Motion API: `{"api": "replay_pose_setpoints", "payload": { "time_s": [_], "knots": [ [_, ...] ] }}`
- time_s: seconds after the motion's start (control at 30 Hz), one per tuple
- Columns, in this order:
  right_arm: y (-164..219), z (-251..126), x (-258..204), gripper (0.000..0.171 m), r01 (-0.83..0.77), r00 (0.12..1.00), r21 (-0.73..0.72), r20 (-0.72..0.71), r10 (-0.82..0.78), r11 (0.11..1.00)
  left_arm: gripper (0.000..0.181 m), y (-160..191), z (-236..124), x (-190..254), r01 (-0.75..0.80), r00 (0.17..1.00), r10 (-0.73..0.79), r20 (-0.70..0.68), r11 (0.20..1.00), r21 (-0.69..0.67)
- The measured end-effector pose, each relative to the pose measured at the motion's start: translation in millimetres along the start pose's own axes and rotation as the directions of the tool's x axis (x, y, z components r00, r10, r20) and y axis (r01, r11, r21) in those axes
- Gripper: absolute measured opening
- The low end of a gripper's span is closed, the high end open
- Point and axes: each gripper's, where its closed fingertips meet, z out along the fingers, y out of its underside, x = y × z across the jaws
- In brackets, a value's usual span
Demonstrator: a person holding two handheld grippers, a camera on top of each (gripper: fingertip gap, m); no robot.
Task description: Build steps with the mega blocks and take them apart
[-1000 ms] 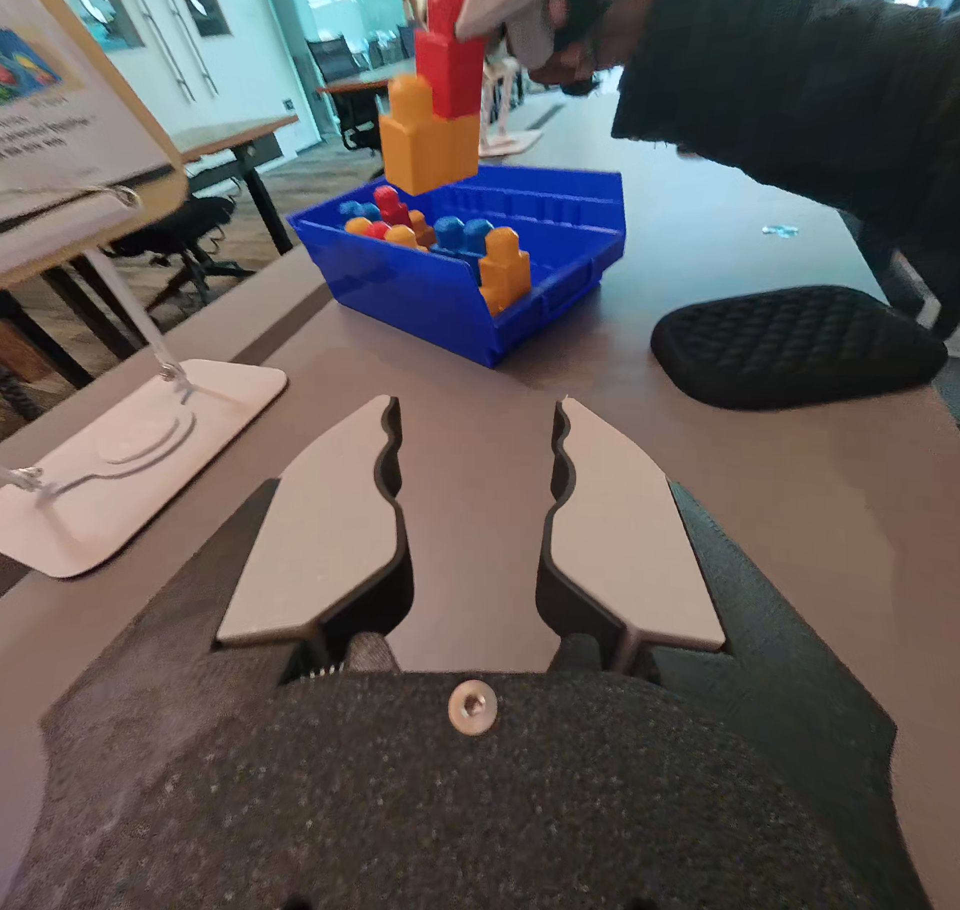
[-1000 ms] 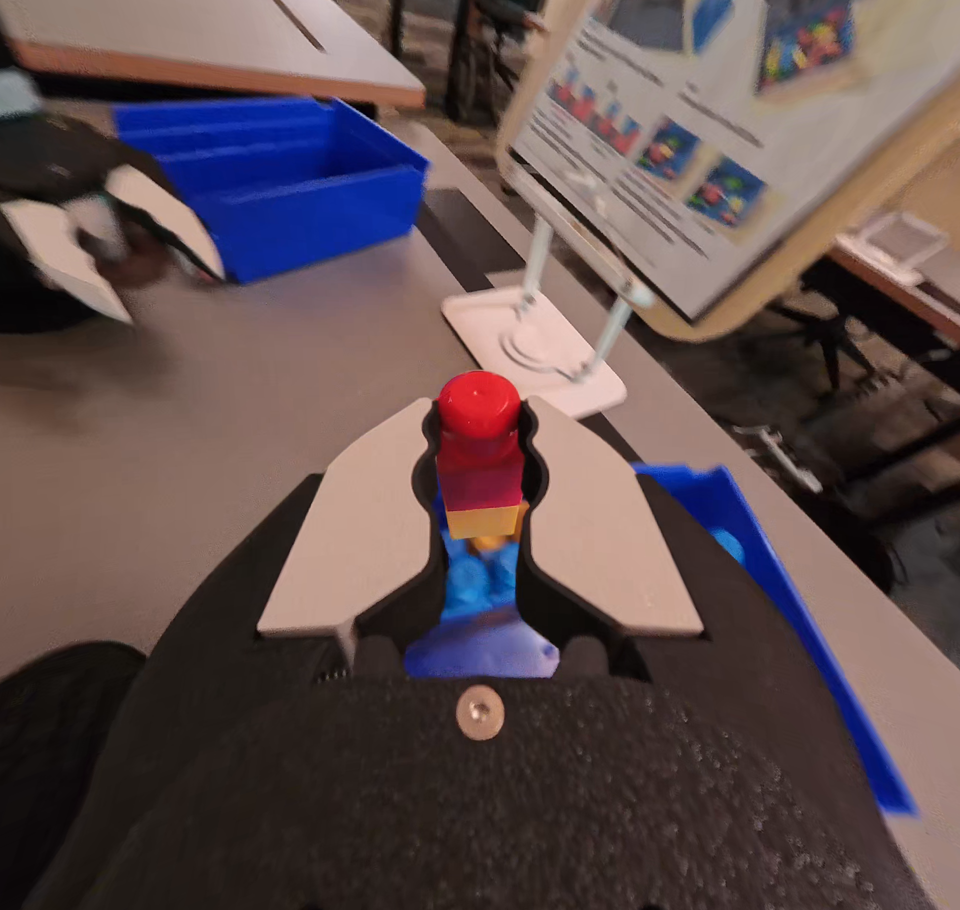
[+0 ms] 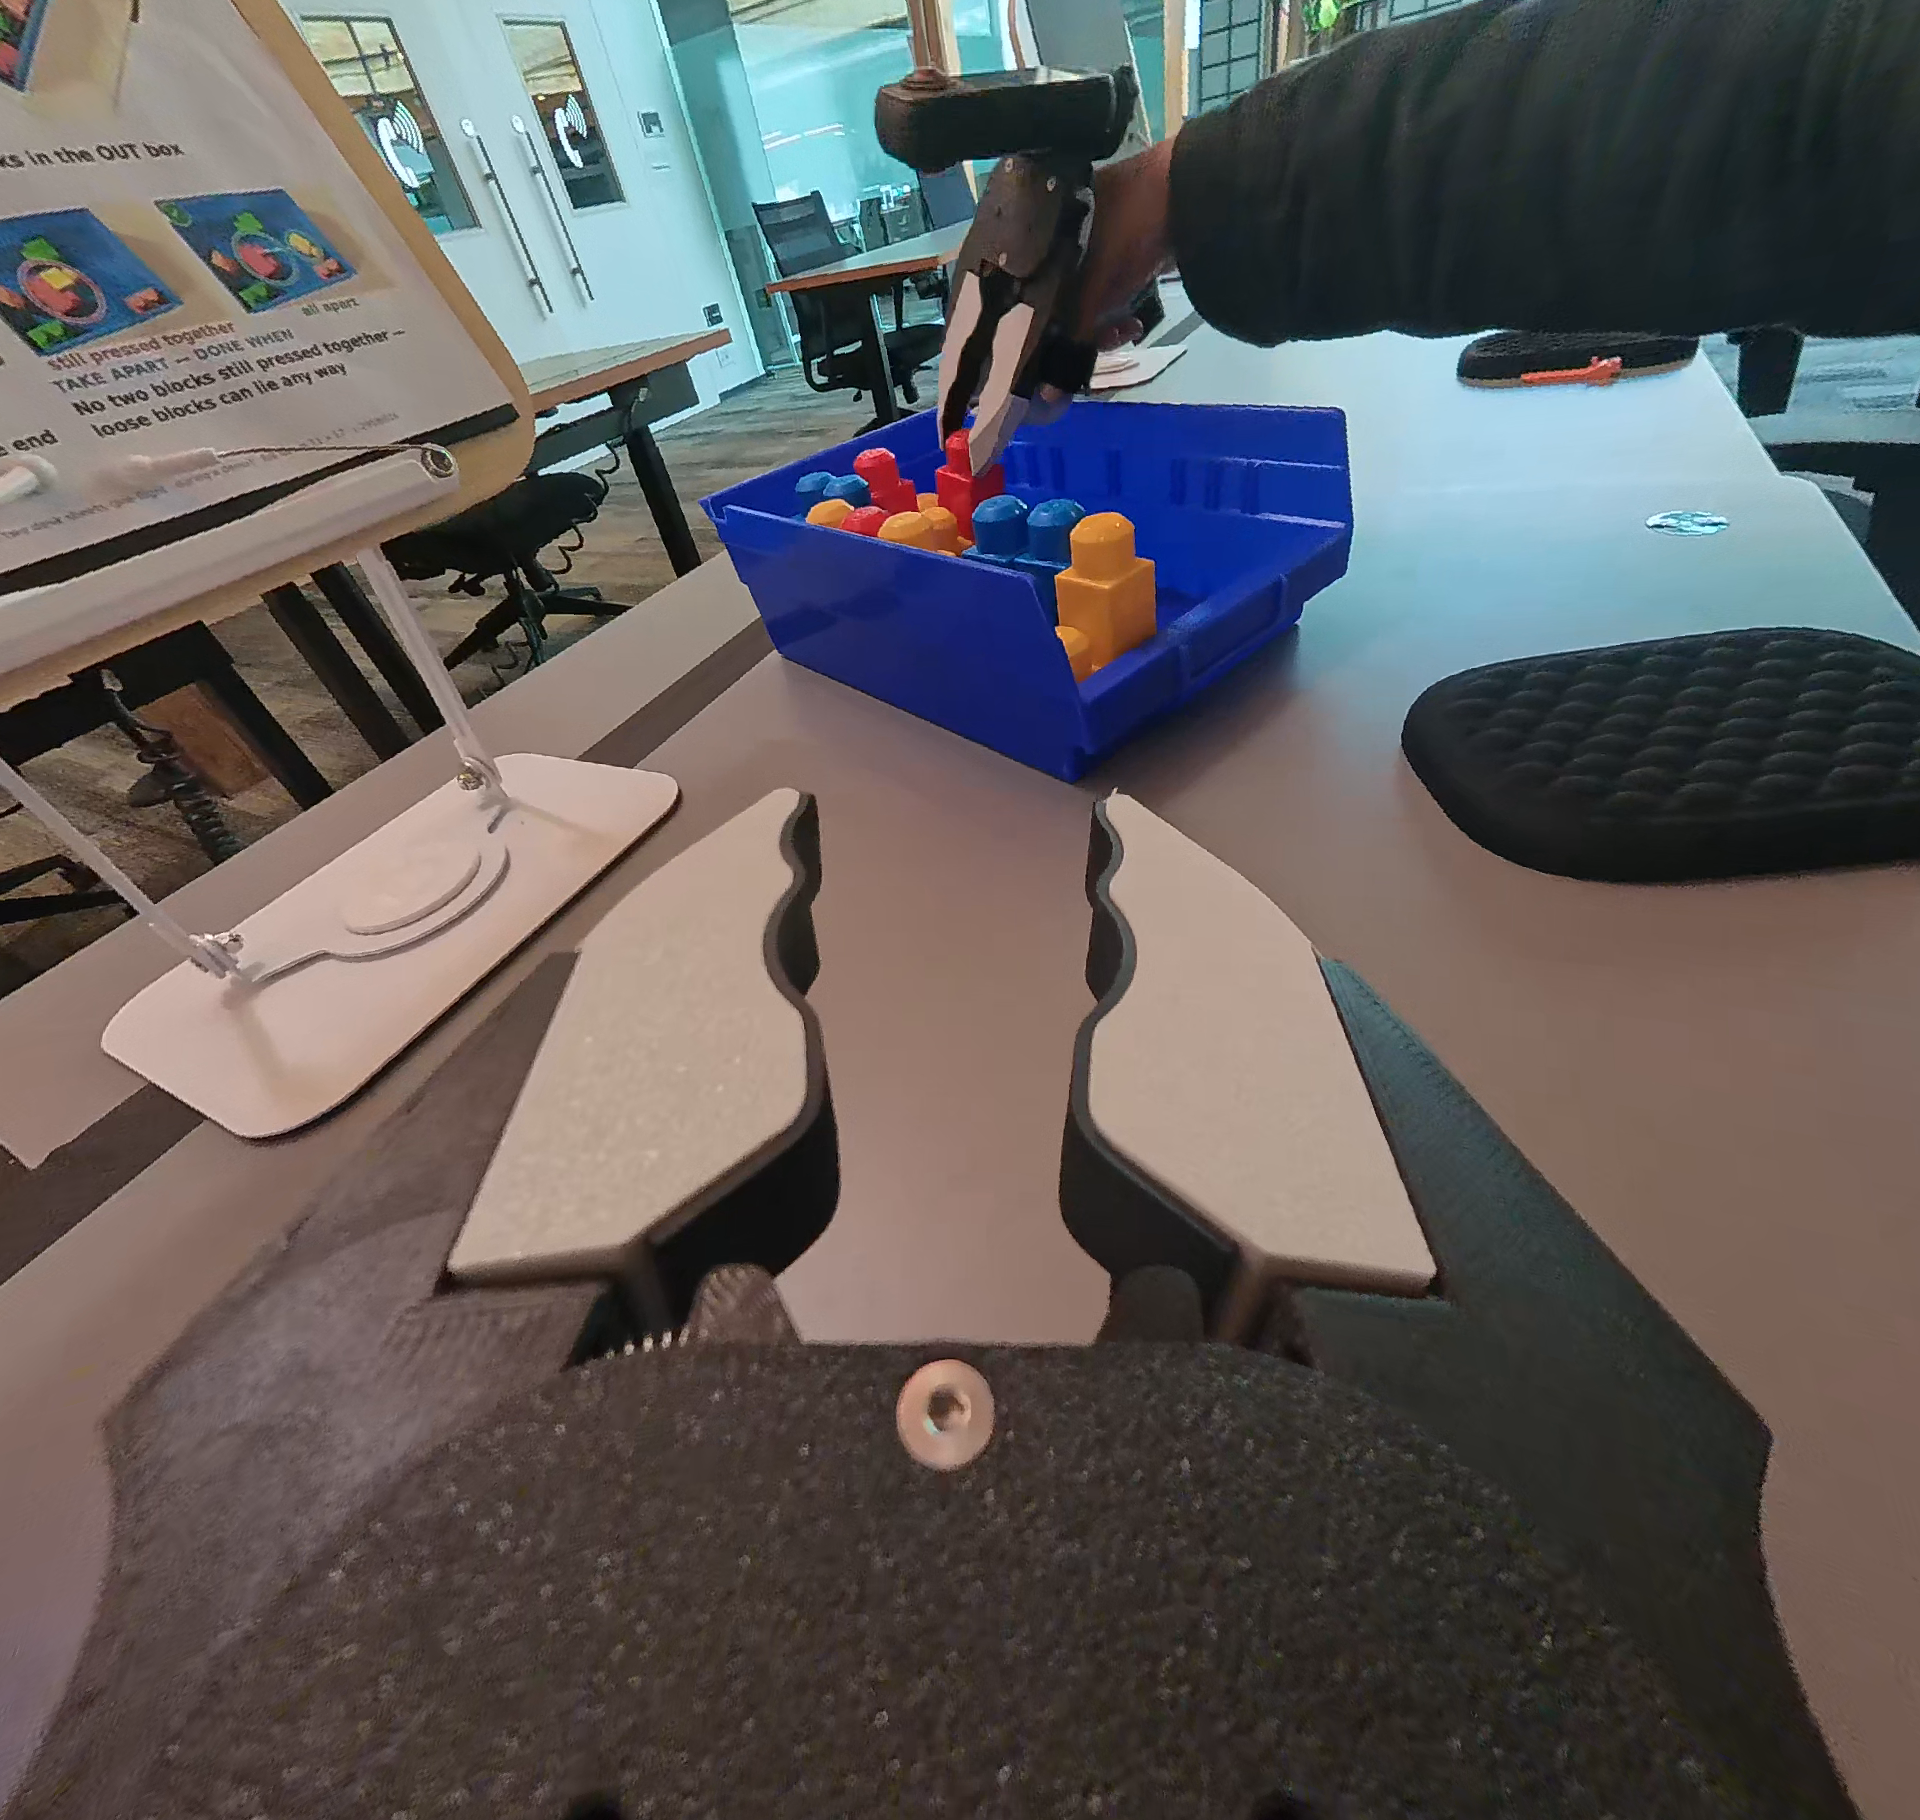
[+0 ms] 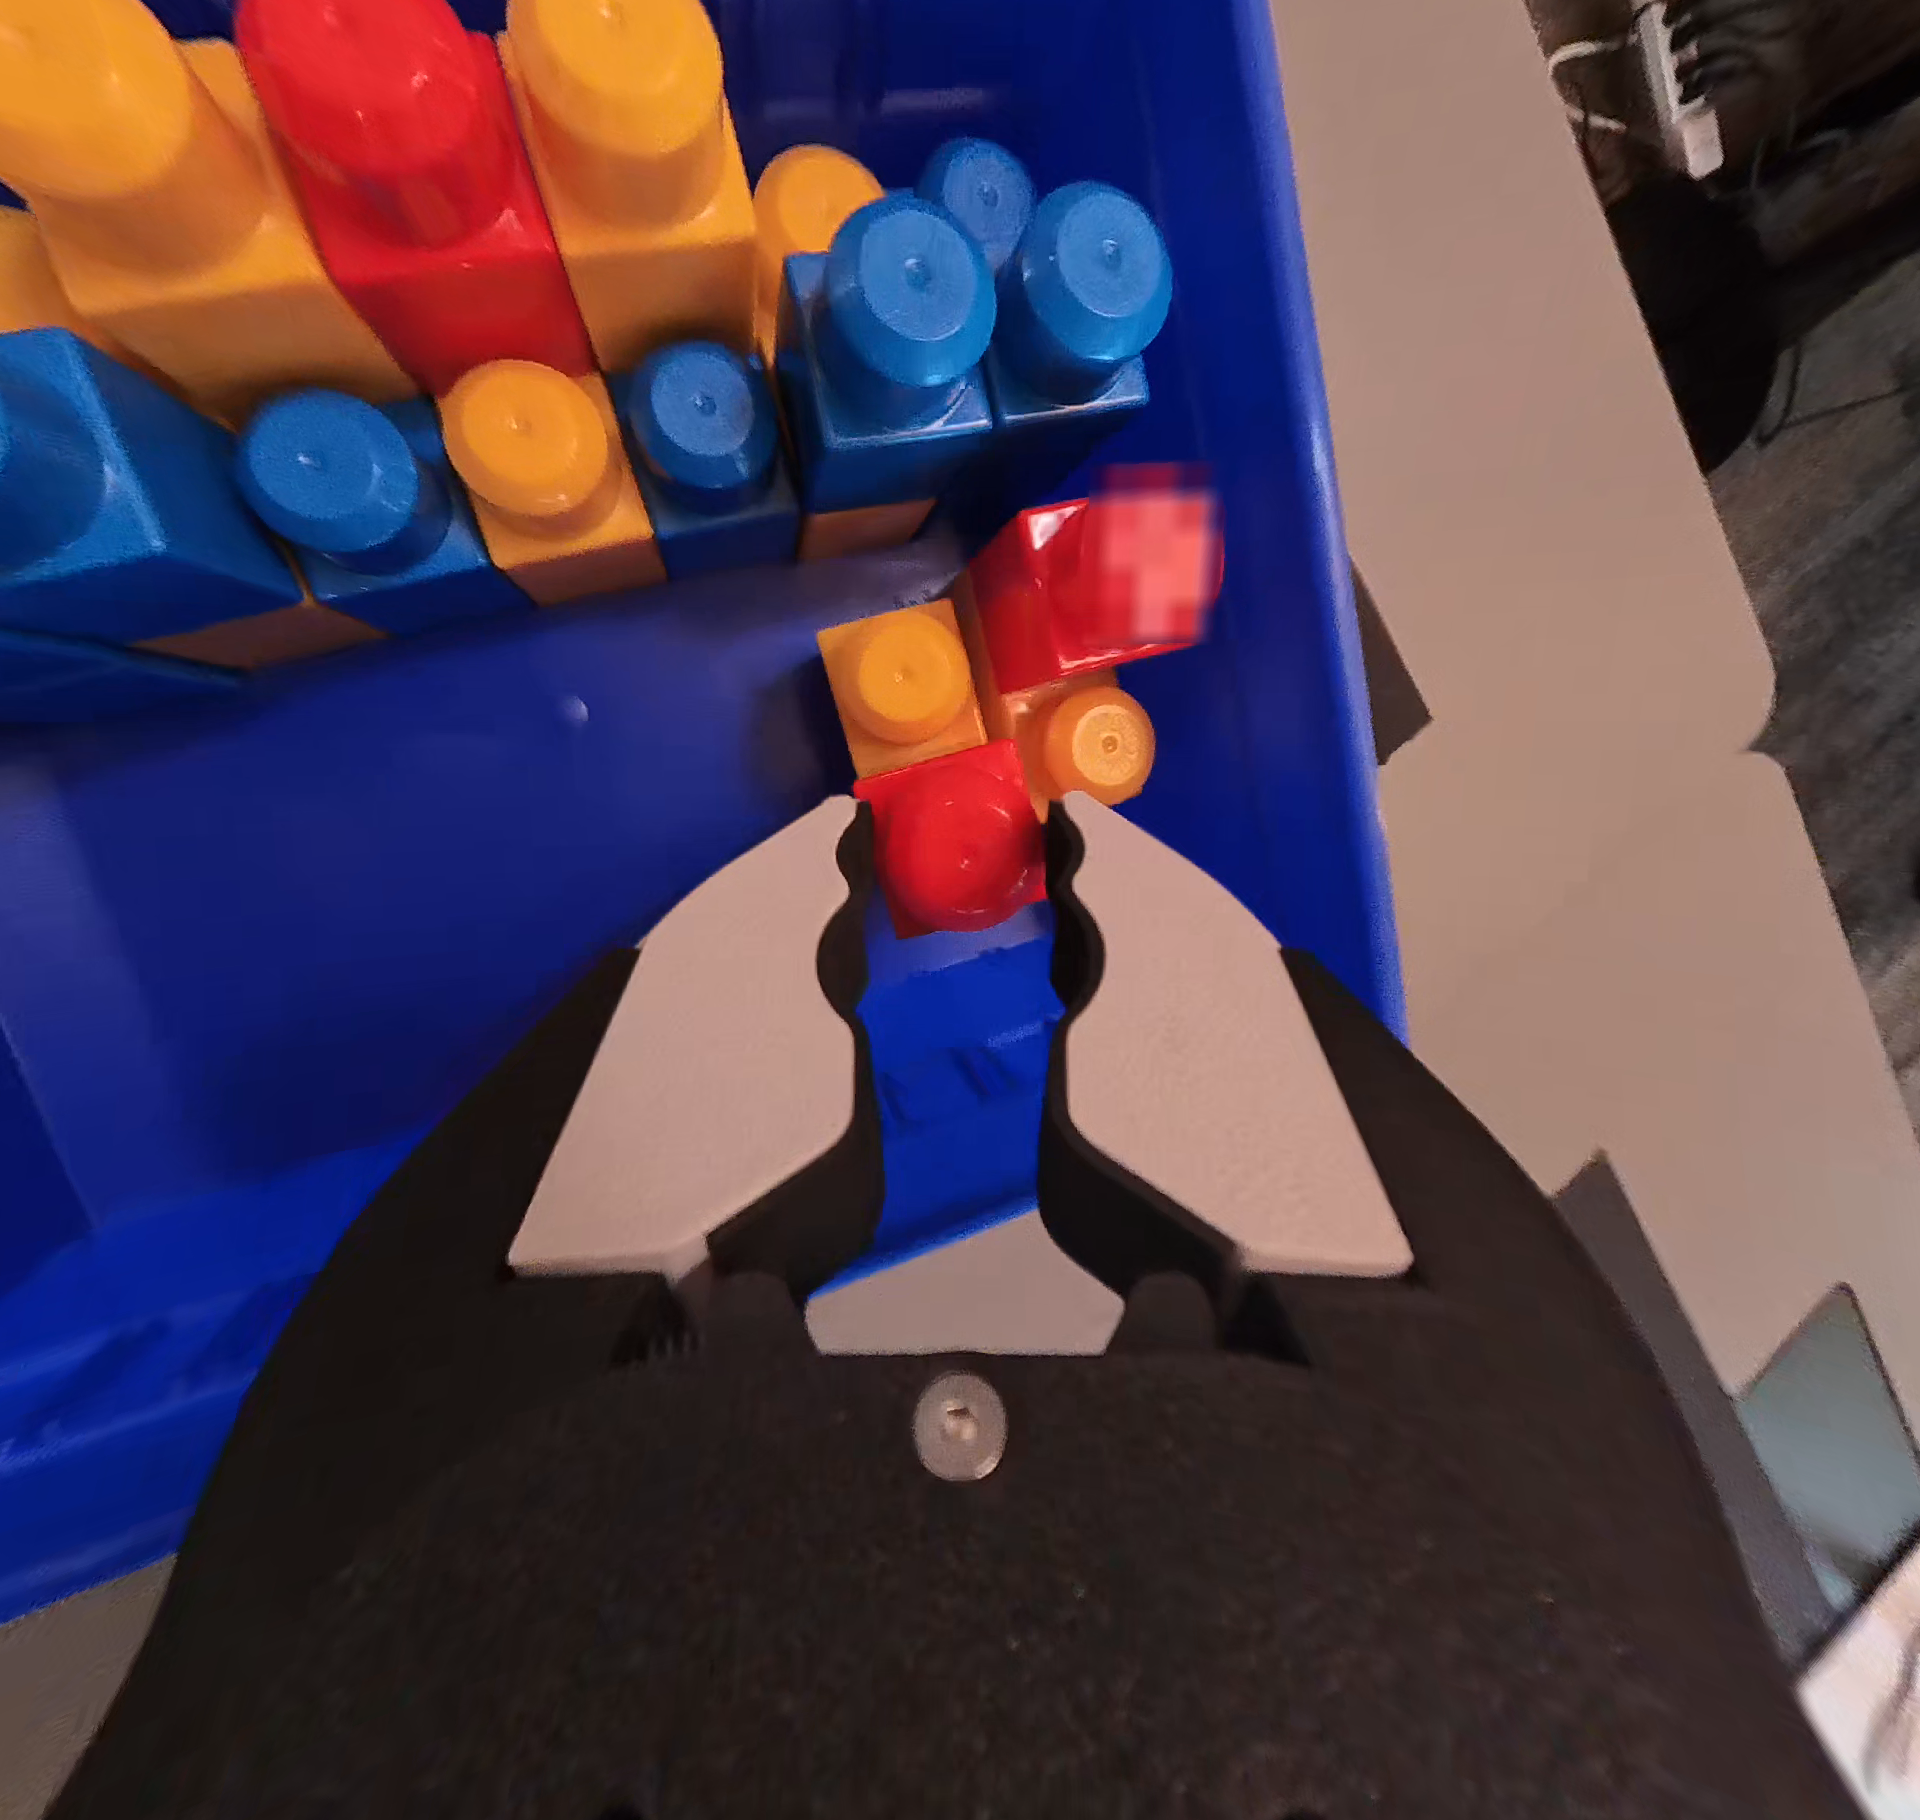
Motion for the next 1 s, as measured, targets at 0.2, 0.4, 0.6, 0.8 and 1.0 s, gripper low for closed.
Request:
{"api": "replay_pose_setpoints", "payload": {
  "time_s": [0.2,0.4,0.6,0.8,1.0],
  "knots": [
    [-9.1,5.6,5.1,0.032,0.002,1.0,-0.062,0.004,-0.002,0.998,0.049,0.7,0.1,1.3,0.0,1.0,0.0,-0.007,1.0,-0.005],
    [-17.5,-13.1,4.1,0.039,-0.023,1.0,-0.065,0.017,0.024,0.998,0.045,-0.1,-2.4,0.7,0.018,1.0,-0.018,-0.009,1.0,-0.012],
    [-96.1,-85.2,2.0,0.04,-0.049,0.991,0.325,-0.099,0.085,0.945,0.041,-3.8,-6.3,-5.6,0.046,0.999,-0.046,0.019,0.999,-0.004],
    [-172.5,-154.7,-47.3,0.031,-0.108,0.958,0.716,-0.11,0.264,0.69,0.038,-10.4,-11.4,-13.9,0.057,0.996,-0.058,0.073,0.998,0.021],
    [-196.4,-154.4,-128.0,0.015,-0.166,0.936,0.823,-0.041,0.349,0.543,0.032,-16.5,-19.2,-26.4,0.069,0.987,-0.076,0.139,0.996,0.054]
  ]
}}
